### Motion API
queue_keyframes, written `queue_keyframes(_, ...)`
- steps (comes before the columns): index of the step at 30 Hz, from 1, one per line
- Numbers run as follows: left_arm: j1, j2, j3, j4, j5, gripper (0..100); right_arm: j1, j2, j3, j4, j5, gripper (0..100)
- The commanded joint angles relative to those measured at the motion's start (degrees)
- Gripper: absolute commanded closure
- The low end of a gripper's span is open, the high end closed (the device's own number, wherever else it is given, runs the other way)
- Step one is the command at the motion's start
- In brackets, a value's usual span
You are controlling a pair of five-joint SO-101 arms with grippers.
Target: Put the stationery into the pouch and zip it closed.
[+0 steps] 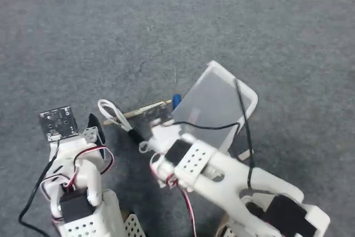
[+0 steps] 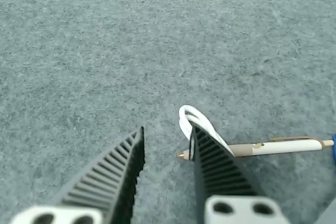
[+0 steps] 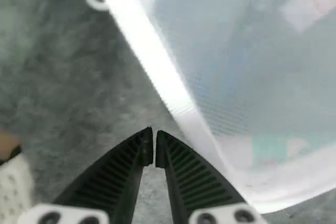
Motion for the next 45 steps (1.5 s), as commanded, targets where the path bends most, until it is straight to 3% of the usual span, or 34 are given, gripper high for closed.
queue_keyframes(1, -0.3, -1.3, -0.7, -1.9, -0.1, 86, 5.8, -0.6, -0.5, -0.6, 5.9, 99.1)
queue_keyframes(12, -0.3, -1.3, -0.6, -1.9, -0.1, 86, 24.1, -0.7, -0.7, -7.3, 20.6, 99.1)
queue_keyframes(25, -0.3, -1.3, -0.6, -1.9, -0.1, 86, 40.3, -0.2, -0.8, -22.3, 21.2, 98.8)
queue_keyframes(32, -0.3, -1.3, -0.5, -1.9, -0.2, 86, 45.1, 0.0, -2.3, -29.4, 21.1, 98.8)
queue_keyframes(38, -0.3, -1.3, -0.5, -1.9, -0.3, 86, 42.1, -3.2, -7.0, -21.8, 11.5, 98.3)
queue_keyframes(45, -0.3, -1.3, -0.5, -1.9, -0.3, 86, 29.1, -5.0, -17.3, -4.7, 1.1, 81.0)
